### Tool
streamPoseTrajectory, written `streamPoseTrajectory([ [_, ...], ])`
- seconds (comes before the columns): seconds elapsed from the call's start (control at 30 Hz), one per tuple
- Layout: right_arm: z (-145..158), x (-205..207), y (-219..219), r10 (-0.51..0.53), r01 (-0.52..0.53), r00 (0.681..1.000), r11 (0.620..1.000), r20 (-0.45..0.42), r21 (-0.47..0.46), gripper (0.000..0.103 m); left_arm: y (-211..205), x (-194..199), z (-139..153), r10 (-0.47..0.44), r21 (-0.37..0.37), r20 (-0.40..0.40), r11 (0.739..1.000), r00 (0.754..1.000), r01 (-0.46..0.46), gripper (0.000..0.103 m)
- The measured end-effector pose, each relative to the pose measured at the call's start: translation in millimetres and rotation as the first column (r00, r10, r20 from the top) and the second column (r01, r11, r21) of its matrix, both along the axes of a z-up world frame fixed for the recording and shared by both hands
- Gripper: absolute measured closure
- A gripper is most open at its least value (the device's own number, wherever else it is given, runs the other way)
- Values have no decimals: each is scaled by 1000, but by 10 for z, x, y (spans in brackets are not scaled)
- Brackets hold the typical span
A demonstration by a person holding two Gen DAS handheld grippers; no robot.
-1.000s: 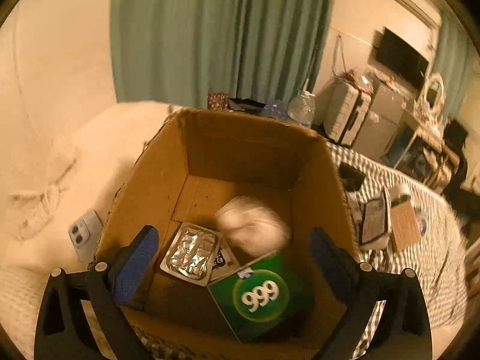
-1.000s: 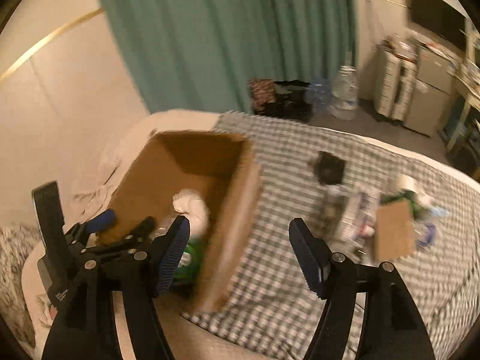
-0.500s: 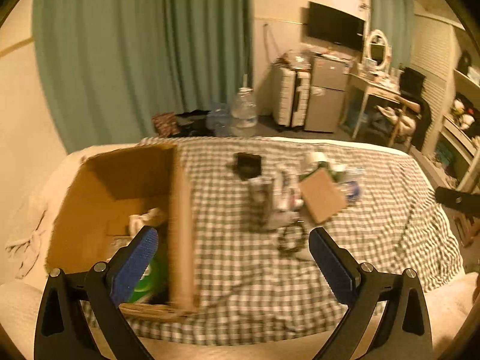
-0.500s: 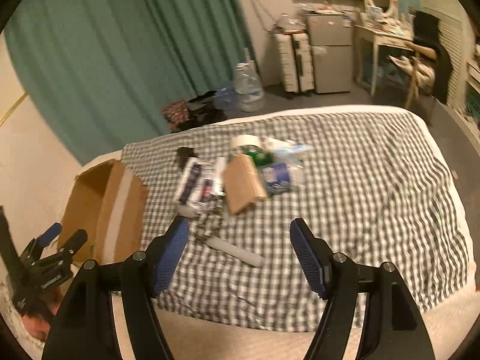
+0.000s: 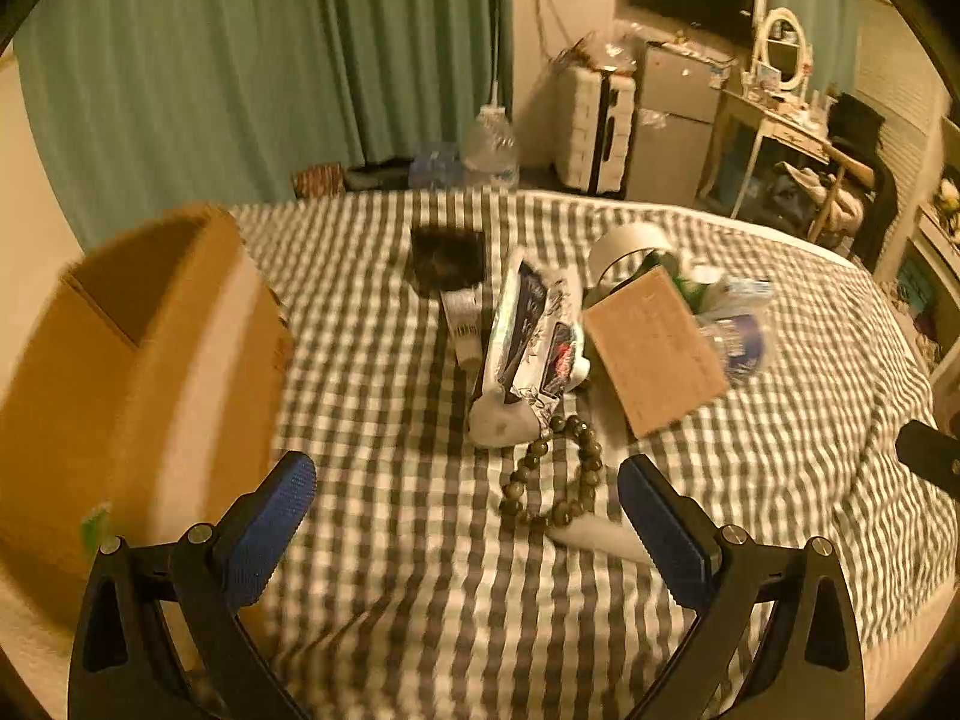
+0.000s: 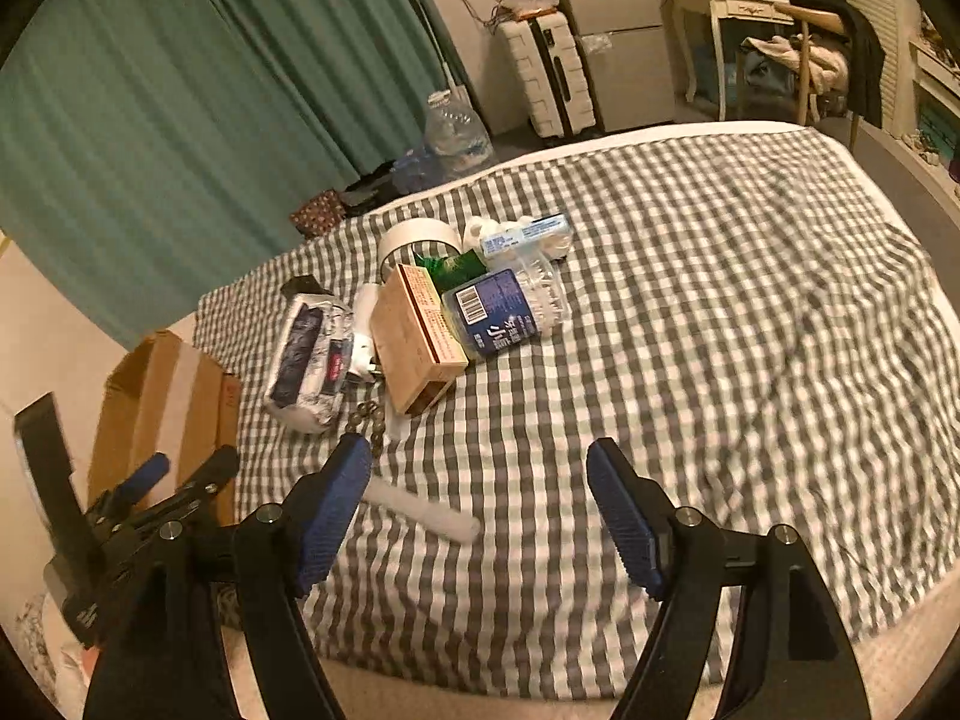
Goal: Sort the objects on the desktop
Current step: 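Grasp the foil package with the left gripper while the right grasps the tan box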
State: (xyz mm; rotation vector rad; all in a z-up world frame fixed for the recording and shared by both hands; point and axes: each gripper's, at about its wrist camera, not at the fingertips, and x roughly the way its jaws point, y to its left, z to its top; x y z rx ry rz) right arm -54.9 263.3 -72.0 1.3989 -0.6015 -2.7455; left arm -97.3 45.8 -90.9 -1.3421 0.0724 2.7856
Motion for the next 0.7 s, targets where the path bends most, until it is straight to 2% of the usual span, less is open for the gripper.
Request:
streamPoseTrajectory([
  [0.1, -181, -313, -89, 20, -21, 1000, 1000, 20, 14, 29, 32, -266, -238, 4, 1, 45, 1000, 999, -4, 0],
  [0.23, -418, -702, -232, 55, -56, 997, 998, 56, 18, 29, 71, -580, -411, -11, 5, 39, 1000, 999, 10, 0],
  [0.37, -659, -1067, -322, 82, -80, 992, 996, 98, -30, 29, 19, -826, -572, -25, 97, 57, 995, 998, 20, 0],
  [0.43, -770, -1225, -340, 75, -70, 990, 996, 120, -51, 29, -19, -922, -654, -30, 109, 70, 994, 997, 22, 3],
  [0.47, -820, -1290, -349, 74, -65, 988, 996, 133, -65, 29, -49, -957, -690, -29, 114, 73, 993, 997, 21, 13],
  [0.5, -852, -1322, -356, 67, -56, 987, 996, 145, -74, 30, -82, -992, -717, -41, 138, 88, 990, 995, 28, 30],
  [0.53, -889, -1344, -362, 62, -47, 986, 994, 154, -96, 40, -121, -1005, -743, -57, 178, 104, 983, 993, 37, 40],
  [0.57, -911, -1346, -369, 71, -52, 985, 991, 159, -125, 48, -152, -1003, -755, -68, 215, 111, 976, 991, 43, 60],
  [0.6, -918, -1330, -378, 74, -51, 984, 988, 160, -143, 52, -180, -1001, -753, -79, 243, 117, 969, 990, 48, 74],
  [0.7, -840, -1252, -432, 79, -62, 985, 992, 151, -113, 59, -181, -919, -691, -94, 222, 104, 973, 990, 69, 85],
])
